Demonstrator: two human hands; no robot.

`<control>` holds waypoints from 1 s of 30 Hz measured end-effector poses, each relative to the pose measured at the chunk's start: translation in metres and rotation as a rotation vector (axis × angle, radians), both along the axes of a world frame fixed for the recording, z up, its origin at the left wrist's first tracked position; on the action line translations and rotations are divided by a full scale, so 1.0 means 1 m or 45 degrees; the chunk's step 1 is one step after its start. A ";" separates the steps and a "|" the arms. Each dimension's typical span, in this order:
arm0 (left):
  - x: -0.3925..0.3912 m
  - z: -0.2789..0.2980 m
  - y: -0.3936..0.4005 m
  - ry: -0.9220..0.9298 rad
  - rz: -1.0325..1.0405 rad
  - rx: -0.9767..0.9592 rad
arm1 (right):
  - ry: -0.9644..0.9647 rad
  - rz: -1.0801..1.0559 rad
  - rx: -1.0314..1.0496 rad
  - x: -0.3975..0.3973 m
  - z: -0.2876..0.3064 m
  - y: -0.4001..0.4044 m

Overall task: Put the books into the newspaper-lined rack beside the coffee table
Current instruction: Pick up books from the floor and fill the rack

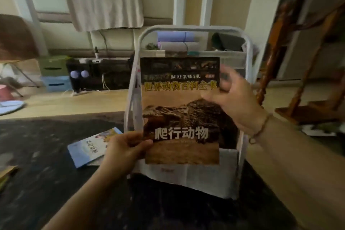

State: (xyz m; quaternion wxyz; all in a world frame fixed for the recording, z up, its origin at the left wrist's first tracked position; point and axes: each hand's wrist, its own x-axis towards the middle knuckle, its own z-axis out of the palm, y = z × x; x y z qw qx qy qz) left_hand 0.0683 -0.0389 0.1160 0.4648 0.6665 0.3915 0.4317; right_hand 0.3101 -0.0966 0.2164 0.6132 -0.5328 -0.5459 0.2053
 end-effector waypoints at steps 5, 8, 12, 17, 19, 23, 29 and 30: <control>0.073 0.015 0.012 -0.029 -0.013 0.025 | -1.008 -0.396 0.034 0.060 0.055 -0.004; 0.096 0.018 0.033 0.033 0.093 0.100 | -1.326 -0.646 0.109 0.069 0.059 0.011; 0.121 0.005 0.046 0.232 0.350 0.357 | -1.499 -0.735 0.184 0.086 0.044 0.029; 0.120 -0.014 0.041 0.401 0.476 0.748 | -1.538 -0.723 0.199 0.100 0.030 0.037; 0.115 -0.025 0.041 0.444 0.480 0.714 | -1.611 -0.684 0.174 0.100 0.022 0.038; 0.112 -0.041 0.034 0.483 0.361 0.562 | -1.651 -0.592 0.118 0.102 -0.003 0.037; 0.105 -0.043 0.041 0.661 0.290 0.527 | -1.756 -0.599 0.085 0.110 -0.023 0.034; 0.104 -0.043 0.044 0.696 0.239 0.520 | -1.763 -0.598 0.079 0.111 -0.028 0.034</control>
